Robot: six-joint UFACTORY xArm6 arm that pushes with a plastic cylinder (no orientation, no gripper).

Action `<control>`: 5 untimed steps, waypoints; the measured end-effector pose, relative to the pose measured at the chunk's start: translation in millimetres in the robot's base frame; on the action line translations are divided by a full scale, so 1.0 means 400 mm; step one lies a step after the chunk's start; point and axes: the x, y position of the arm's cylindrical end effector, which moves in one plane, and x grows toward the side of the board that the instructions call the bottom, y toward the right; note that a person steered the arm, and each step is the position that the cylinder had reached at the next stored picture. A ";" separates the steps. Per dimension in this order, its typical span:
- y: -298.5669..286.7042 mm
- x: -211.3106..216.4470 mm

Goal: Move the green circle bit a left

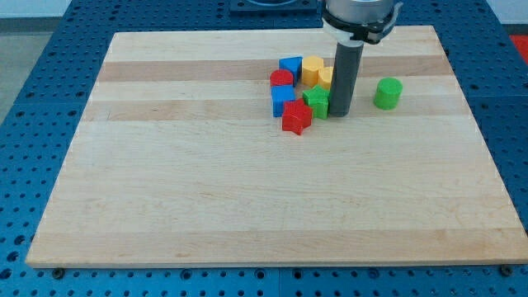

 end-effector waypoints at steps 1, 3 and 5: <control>0.005 0.007; 0.079 0.077; 0.257 0.050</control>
